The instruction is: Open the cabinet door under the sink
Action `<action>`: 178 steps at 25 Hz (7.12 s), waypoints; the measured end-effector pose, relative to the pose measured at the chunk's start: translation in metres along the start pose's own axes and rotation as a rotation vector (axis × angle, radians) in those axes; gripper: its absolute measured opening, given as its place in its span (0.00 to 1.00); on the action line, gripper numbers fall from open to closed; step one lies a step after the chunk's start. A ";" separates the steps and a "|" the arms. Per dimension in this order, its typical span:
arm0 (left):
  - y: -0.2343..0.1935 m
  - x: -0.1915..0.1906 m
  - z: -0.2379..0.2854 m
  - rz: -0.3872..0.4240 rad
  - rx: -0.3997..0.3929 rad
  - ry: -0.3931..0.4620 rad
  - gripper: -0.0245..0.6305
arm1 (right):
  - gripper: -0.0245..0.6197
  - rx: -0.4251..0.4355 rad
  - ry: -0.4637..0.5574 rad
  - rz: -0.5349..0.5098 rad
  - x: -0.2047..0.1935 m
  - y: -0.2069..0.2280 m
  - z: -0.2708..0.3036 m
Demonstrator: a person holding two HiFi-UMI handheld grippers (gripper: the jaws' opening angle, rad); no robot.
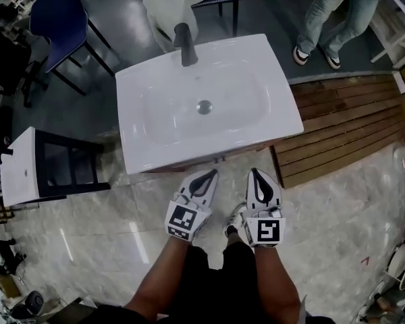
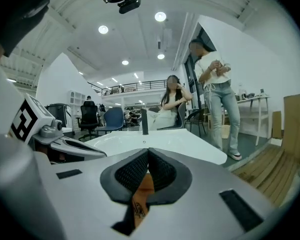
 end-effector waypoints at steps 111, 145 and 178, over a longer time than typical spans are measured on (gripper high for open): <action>-0.016 -0.311 0.028 -0.109 0.163 -0.056 0.18 | 0.07 0.151 -0.075 -0.031 -0.267 -0.074 -0.039; 0.014 -0.373 -0.130 -0.009 0.106 -0.113 0.16 | 0.07 0.253 -0.052 -0.063 -0.274 -0.159 -0.081; 0.025 -0.396 -0.219 -0.104 0.437 -0.087 0.14 | 0.07 0.341 -0.042 -0.062 -0.263 -0.194 -0.083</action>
Point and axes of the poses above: the fingertips, and each gripper's own axes: z forward along the fingers, y to its right, x out of its top, the point moved 2 cm from there along -z, backward along the fingers, and after that the axes turned 11 degrees about -x, right-handed, at the moved point
